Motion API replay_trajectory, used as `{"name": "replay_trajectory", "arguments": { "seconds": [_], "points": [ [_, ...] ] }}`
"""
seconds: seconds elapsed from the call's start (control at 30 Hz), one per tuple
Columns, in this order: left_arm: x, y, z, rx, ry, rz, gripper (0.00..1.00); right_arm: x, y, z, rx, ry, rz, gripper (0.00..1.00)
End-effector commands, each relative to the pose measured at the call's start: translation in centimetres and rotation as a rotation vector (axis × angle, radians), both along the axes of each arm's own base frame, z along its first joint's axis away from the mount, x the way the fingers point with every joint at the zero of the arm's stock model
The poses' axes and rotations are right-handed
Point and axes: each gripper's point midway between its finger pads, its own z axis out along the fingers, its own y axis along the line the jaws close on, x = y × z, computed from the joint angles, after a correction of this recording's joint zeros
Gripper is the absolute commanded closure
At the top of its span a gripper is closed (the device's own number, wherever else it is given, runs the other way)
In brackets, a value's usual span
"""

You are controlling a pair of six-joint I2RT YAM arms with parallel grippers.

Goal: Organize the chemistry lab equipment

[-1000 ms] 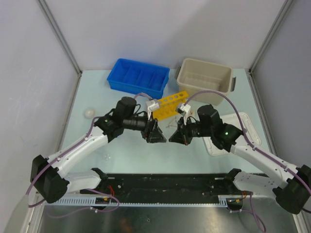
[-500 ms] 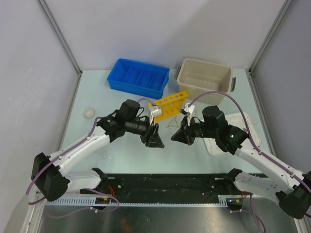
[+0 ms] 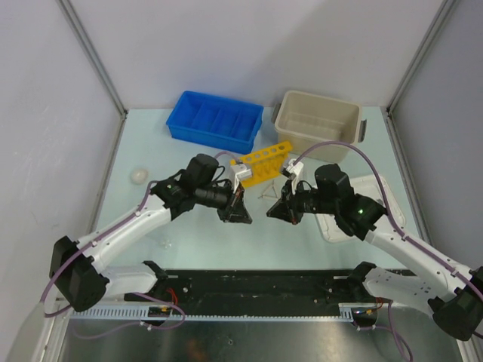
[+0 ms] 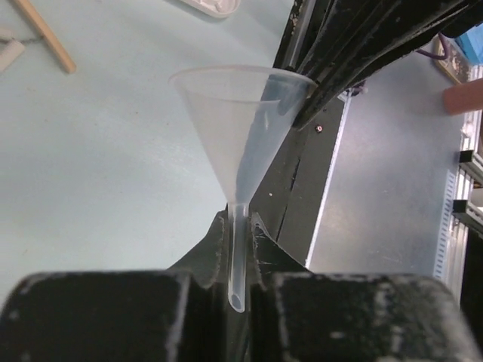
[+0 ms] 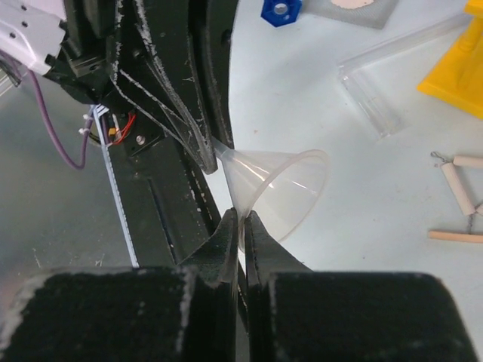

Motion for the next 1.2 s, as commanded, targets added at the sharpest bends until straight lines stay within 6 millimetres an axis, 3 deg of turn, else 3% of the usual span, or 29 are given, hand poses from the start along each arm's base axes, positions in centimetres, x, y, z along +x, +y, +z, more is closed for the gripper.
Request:
{"name": "replay_trajectory", "arguments": {
  "seconds": [0.0,0.13,0.27,0.37,0.47,0.6,0.8,0.97,1.17],
  "points": [
    [1.9,-0.5,2.5,-0.025,-0.130,0.027,0.98,2.1,-0.8,1.8,0.030,-0.036,-0.128,0.91],
    [4.4,-0.2,3.4,0.009,-0.200,0.142,1.00,3.6,-2.7,3.5,0.072,-0.057,-0.269,0.63],
    [9.5,1.0,4.6,0.096,-0.312,0.361,1.00,3.8,-4.7,5.4,0.114,-0.095,-0.362,0.24],
    [13.7,2.0,5.6,0.153,-0.372,0.514,1.00,3.2,-5.5,6.1,0.132,-0.103,-0.386,0.05],
    [19.0,3.0,6.8,0.204,-0.411,0.664,1.00,3.1,-6.3,5.9,0.126,-0.083,-0.429,0.01],
    [26.3,4.0,6.8,0.253,-0.414,0.813,1.00,3.3,-7.0,4.7,0.097,-0.017,-0.499,0.01],
    [35.6,3.0,6.0,0.266,-0.437,0.910,1.00,3.1,-7.2,3.0,0.059,0.067,-0.528,0.01],
    [40.8,2.1,3.9,0.256,-0.431,0.969,1.00,2.9,-7.4,2.7,0.050,0.087,-0.542,0.01],
    [43.8,1.9,-0.9,0.274,-0.364,1.000,0.99,2.9,-7.9,2.7,0.048,0.084,-0.563,0.01]
  ]
}}
